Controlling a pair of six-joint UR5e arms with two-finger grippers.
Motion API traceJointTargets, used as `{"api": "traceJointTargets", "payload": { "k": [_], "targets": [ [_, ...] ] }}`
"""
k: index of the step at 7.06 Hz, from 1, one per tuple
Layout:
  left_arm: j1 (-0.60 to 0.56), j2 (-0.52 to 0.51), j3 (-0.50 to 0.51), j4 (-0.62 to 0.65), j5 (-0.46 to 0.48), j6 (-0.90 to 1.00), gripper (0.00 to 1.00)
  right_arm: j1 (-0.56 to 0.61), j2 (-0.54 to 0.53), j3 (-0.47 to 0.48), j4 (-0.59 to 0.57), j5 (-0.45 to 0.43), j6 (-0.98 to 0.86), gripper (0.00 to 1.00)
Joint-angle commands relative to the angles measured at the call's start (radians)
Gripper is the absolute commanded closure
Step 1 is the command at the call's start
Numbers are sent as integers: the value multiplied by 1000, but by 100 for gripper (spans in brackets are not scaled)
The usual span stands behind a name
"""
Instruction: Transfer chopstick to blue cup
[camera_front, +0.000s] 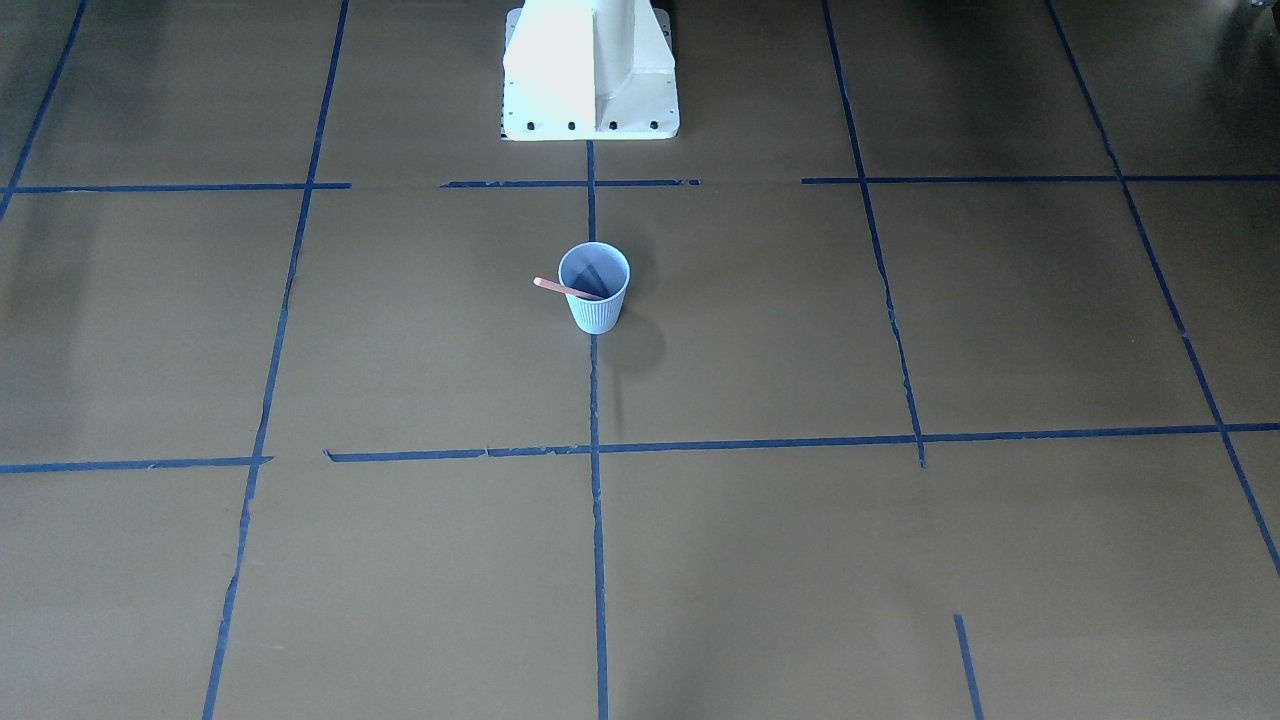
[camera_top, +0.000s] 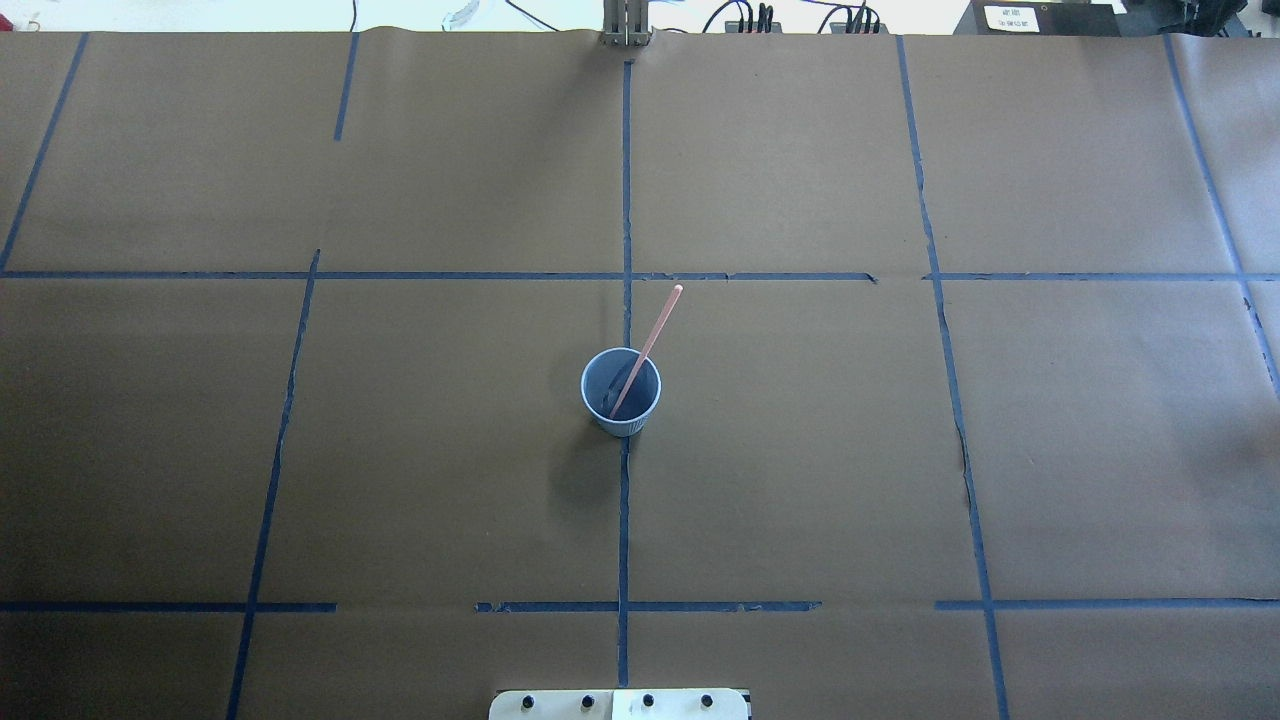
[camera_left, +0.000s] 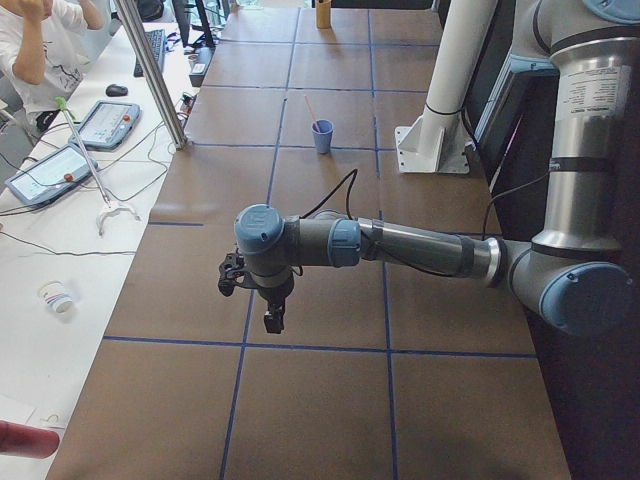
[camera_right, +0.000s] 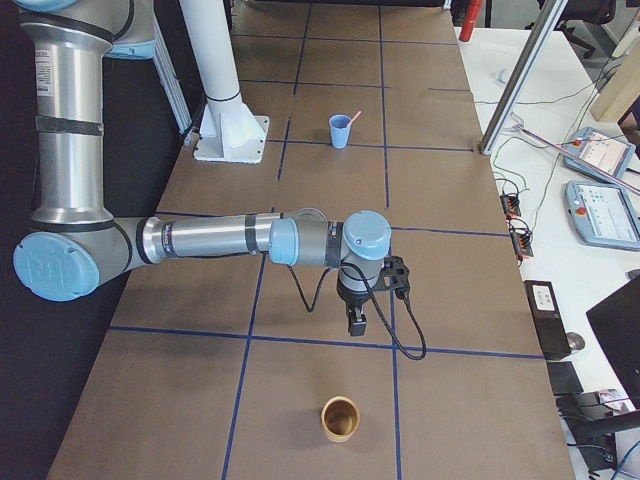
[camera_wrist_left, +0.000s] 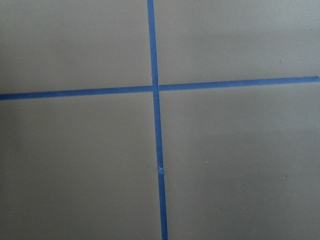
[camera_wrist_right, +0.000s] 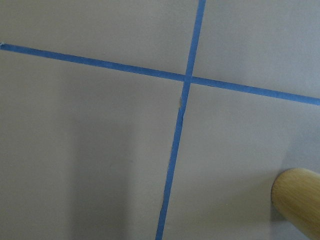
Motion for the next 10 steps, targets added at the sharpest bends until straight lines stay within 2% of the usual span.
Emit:
{"api": "traceJointTargets", "payload": {
  "k": [1,10],
  "targets": [
    [-15,82,-36,-16,17,52,0,-3,3,-8,0,5,3,0],
    [-10,74,-30,-5,20,51,0,-1,-20,2,9,3,0,0]
  ]
}}
